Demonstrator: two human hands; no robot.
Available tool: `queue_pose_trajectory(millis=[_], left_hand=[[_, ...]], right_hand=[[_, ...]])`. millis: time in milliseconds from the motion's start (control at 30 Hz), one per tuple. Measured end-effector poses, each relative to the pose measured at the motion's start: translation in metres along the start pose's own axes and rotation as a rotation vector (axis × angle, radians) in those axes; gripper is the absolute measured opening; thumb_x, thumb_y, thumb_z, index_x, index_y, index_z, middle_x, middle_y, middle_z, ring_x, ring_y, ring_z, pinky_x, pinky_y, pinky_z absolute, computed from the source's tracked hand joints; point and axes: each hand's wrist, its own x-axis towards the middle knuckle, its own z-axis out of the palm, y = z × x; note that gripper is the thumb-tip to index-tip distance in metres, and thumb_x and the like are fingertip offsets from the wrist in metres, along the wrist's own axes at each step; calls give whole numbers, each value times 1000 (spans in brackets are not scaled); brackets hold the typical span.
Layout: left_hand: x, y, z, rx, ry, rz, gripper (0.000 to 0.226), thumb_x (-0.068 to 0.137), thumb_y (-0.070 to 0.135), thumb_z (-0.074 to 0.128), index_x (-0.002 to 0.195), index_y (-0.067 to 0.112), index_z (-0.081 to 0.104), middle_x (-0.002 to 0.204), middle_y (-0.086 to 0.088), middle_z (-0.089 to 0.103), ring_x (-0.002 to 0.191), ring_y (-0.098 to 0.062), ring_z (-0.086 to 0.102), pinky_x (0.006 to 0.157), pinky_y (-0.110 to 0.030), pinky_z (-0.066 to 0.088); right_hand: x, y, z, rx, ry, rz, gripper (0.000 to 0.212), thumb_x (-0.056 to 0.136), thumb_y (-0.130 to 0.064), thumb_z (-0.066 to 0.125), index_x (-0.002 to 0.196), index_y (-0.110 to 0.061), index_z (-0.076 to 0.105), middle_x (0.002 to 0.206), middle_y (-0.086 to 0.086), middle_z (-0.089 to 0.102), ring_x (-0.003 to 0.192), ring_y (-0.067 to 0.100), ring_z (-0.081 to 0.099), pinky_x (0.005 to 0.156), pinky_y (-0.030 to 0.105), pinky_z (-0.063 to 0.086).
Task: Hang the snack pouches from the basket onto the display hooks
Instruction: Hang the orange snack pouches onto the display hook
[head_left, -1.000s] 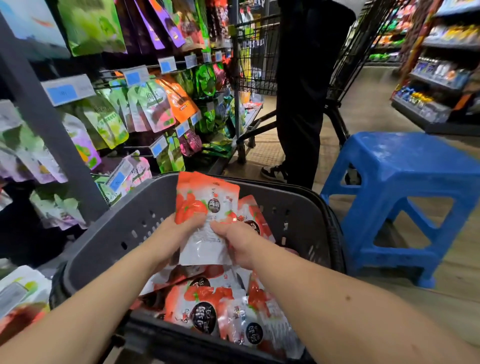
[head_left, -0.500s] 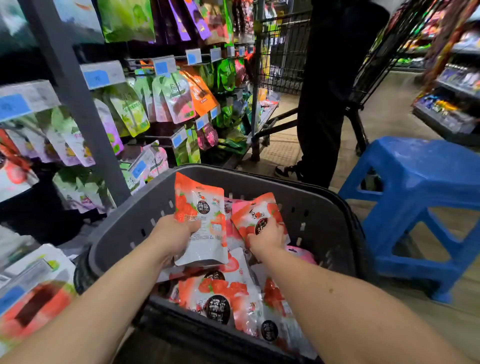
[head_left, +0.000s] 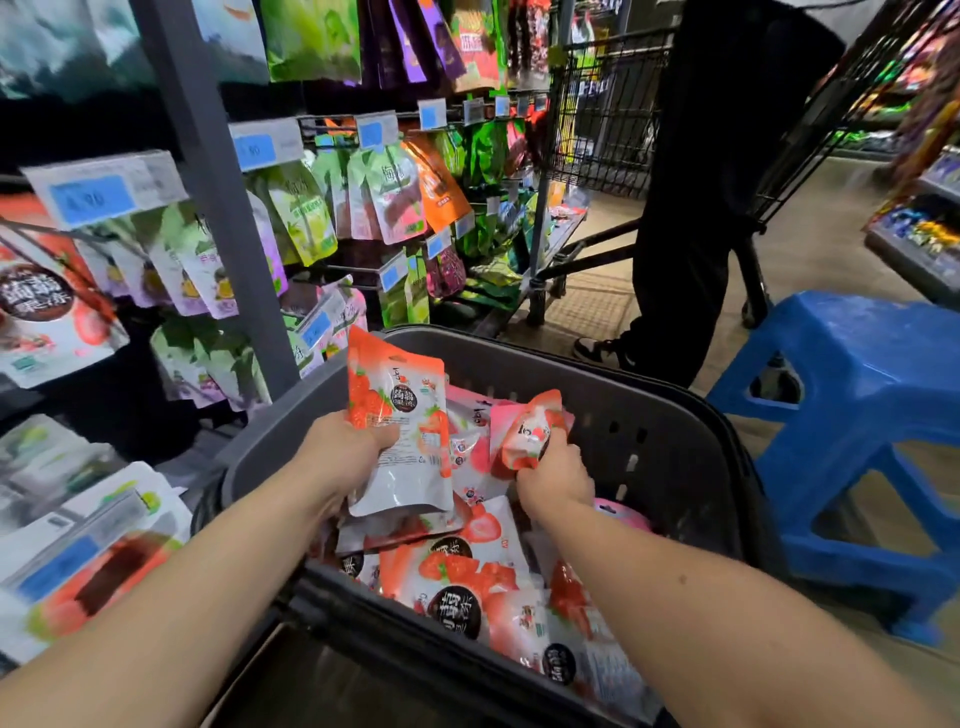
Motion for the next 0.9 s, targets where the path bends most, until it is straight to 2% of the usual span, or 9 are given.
queue_pose_trajectory(millis=[133, 233, 333, 433, 500, 633, 733, 833, 900], left_hand=[[-9, 5, -4, -43, 22, 29, 5, 90, 17, 74, 91, 13, 72, 95, -4, 74, 83, -22, 68, 82, -33, 50], [-20, 11, -7, -72, 64, 61, 15, 92, 18, 72, 79, 19, 65, 83, 0, 68, 73, -16, 61, 71, -29, 47], [-35, 22, -12, -81, 135, 96, 17, 92, 21, 71, 78, 19, 63, 77, 3, 64, 71, -14, 58, 67, -30, 41], [-47, 28, -22, -77, 183, 123, 14, 89, 24, 75, 81, 17, 66, 81, 0, 68, 78, -21, 61, 72, -32, 42], [-54, 30, -28, -42, 199, 142, 13, 87, 25, 76, 83, 16, 68, 81, 0, 69, 78, -21, 62, 71, -32, 45], [-71, 31, -43, -10, 229, 136, 24, 86, 24, 76, 71, 14, 61, 67, 0, 59, 64, -20, 53, 62, -31, 41], [-82, 28, -56, 11, 271, 115, 28, 86, 25, 75, 69, 15, 55, 63, -2, 52, 59, -21, 46, 59, -31, 36], [-94, 26, -70, 15, 340, 111, 23, 85, 24, 75, 73, 9, 63, 64, -3, 57, 59, -21, 49, 60, -32, 39], [-105, 26, -80, 15, 376, 117, 25, 84, 27, 75, 80, 3, 68, 68, -7, 64, 63, -22, 54, 65, -32, 43]], right_hand=[[-18, -10, -43, 352, 22, -105, 38, 92, -35, 56, 128, -28, 48, 112, 4, 66, 102, 32, 65, 85, 41, 53], [-32, -27, -79, 612, -41, -142, 30, 93, -24, 55, 121, -19, 45, 90, 0, 62, 77, 18, 63, 62, 30, 47], [-43, -47, -108, 846, -156, -143, 21, 86, -2, 53, 103, -14, 51, 72, 4, 53, 58, 18, 52, 52, 25, 40], [-60, -63, -128, 946, -327, -115, 16, 74, 0, 60, 86, -10, 56, 66, 15, 44, 51, 19, 43, 51, 27, 32], [-70, -71, -139, 1021, -479, -145, 12, 84, 6, 62, 83, -4, 57, 54, 7, 55, 39, 15, 51, 43, 21, 39], [-96, -88, -164, 971, -686, -242, 22, 98, 5, 54, 79, -5, 53, 41, -3, 54, 28, 5, 47, 33, 15, 36], [-102, -99, -166, 882, -698, -236, 32, 100, 7, 51, 70, -7, 48, 35, -5, 46, 24, 5, 41, 29, 16, 30], [-104, -118, -149, 744, -584, -273, 19, 85, 3, 61, 75, -10, 53, 55, 7, 48, 42, 17, 45, 45, 24, 35], [-115, -135, -135, 719, -577, -318, 15, 78, 4, 60, 73, -10, 58, 66, 12, 50, 51, 20, 49, 50, 28, 36]])
